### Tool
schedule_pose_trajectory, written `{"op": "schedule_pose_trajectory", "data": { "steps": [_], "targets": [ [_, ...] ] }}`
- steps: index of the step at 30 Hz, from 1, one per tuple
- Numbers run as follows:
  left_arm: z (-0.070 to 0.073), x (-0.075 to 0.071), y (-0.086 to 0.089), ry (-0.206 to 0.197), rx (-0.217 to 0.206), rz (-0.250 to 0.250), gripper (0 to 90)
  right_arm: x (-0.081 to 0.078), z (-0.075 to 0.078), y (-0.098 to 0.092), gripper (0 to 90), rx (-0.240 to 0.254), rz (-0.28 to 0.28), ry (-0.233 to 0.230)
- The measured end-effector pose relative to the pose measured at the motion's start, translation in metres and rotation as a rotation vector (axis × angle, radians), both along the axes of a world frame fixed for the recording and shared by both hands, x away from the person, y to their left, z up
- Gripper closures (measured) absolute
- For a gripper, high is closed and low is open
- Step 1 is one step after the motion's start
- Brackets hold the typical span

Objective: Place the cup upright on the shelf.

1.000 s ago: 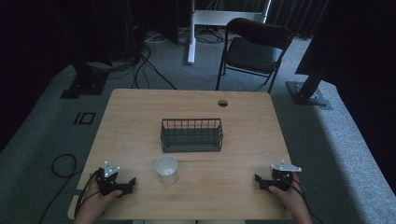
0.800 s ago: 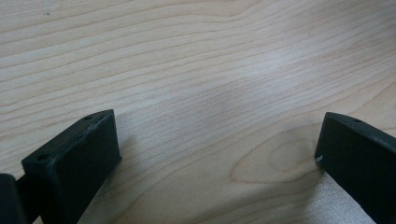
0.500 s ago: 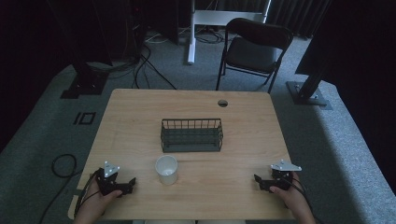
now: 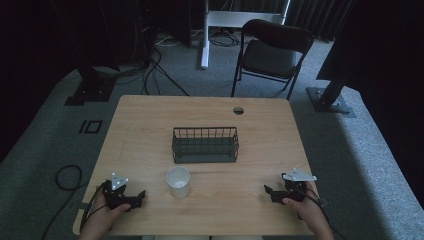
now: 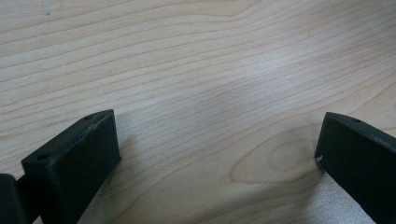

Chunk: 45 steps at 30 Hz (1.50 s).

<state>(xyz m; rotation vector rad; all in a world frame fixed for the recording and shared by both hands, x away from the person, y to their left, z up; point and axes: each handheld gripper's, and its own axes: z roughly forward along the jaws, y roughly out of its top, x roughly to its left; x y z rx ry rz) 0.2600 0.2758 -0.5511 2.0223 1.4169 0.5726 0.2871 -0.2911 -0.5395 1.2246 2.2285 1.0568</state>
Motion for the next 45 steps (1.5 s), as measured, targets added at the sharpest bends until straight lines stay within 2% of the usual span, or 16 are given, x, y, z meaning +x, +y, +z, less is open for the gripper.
{"op": "schedule_pose_trajectory", "data": {
  "steps": [19, 45],
  "targets": [
    [0.0, 0.0, 0.0, 0.0, 0.0, 0.0, 0.0, 0.007, 0.007, 0.037, 11.0, 0.031, 0.139, -0.024],
    [0.0, 0.0, 0.0, 0.0, 0.0, 0.0, 0.0, 0.009, 0.015, 0.08, 11.0, 0.055, 0.264, -0.036]
  ]
}}
